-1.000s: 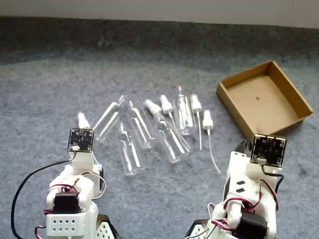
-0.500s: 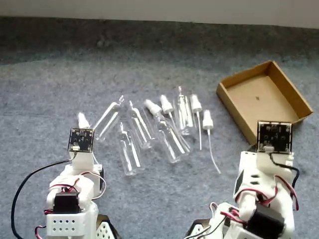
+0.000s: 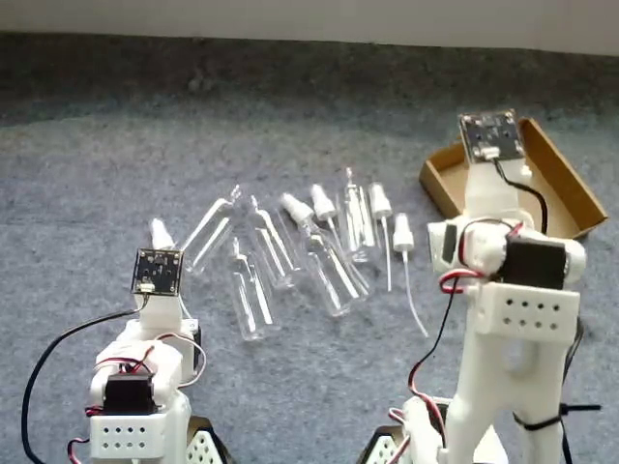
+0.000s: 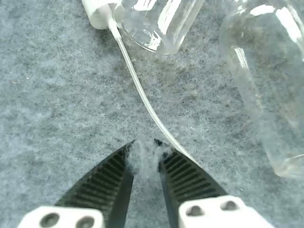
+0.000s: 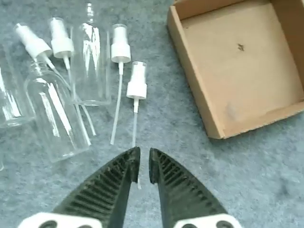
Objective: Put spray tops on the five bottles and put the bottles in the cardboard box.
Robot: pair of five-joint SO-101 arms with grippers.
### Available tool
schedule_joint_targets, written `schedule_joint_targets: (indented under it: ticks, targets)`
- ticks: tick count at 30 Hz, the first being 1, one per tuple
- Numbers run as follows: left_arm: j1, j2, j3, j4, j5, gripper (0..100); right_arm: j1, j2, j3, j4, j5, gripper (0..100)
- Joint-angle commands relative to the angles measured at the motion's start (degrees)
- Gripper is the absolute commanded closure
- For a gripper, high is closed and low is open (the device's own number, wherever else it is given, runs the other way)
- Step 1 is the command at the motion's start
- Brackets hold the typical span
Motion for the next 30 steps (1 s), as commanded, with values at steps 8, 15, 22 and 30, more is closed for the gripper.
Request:
schedule_joint_targets:
  ticks: [8,15,22,30]
  targets:
    - [0.8,-0.5,1.2,0.3,-0.4,99,-13.4,20.6,-20.4,2.7,-6.5,93.2]
    - [0.8,-0.5,1.2,0.3,-0.4,99,-19.4,33.4,-30.0,2.2,-6.5,73.6]
    - [0.8,-0.5,1.2,0.3,-0.4,99,-20.2,50.0,-43.8,2.7,-13.8,72.5]
    - [0.8,-0.5,1.2,0.3,-0.4,99,-20.3,67.4,-57.4,4.2,-14.0,72.4]
